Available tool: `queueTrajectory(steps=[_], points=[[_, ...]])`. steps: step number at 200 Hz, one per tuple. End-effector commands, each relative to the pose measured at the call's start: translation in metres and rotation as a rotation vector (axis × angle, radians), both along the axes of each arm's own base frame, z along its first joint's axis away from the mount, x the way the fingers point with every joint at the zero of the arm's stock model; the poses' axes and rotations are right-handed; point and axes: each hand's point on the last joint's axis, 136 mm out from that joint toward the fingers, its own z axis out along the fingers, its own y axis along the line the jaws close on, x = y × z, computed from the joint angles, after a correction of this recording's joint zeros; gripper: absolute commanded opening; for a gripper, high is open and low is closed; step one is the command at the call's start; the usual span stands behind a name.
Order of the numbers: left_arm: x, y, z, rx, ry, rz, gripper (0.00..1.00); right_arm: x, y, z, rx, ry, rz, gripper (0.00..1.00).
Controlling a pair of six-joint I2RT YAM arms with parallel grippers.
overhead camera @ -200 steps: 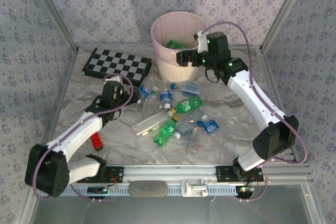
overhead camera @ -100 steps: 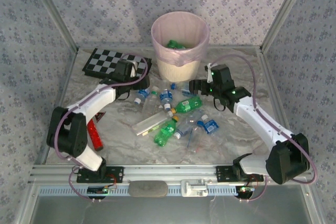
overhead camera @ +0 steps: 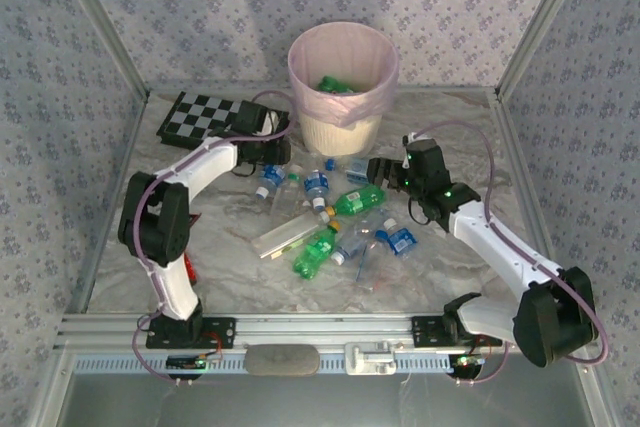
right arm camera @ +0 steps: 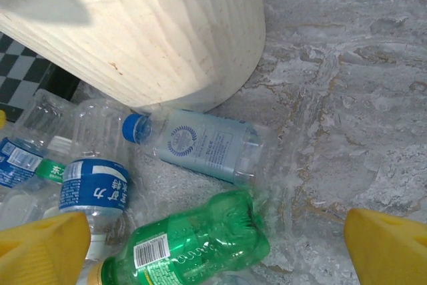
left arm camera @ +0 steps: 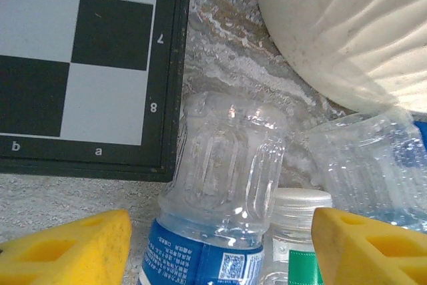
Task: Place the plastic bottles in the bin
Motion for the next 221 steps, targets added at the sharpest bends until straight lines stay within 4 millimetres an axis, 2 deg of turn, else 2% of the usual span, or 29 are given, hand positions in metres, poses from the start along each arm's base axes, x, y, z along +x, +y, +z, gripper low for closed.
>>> queueTrajectory(steps=[1,54,145,179,221], points=[[0.001,-0.001,-0.007,0.002,0.049,-0.006,0.72,0.000,-0.008,0.004,0.010,-0.019,-0.047,0.99],[0.006,-0.002,-0.027,0.021,0.093,0.004,0.72,-0.005,-0.013,0.004,0.010,-0.020,-0.064,0.99],[-0.011,-0.009,-0.062,0.033,0.177,-0.003,0.75,-0.004,-0.014,0.010,0.017,-0.033,-0.077,0.99],[-0.020,-0.007,-0.067,0.072,0.188,-0.002,0.74,-0.004,-0.016,0.013,0.015,-0.038,-0.084,0.99],[-0.027,-0.009,-0.063,0.096,0.173,-0.008,0.70,-0.003,-0.014,0.016,0.024,-0.043,-0.077,0.99]])
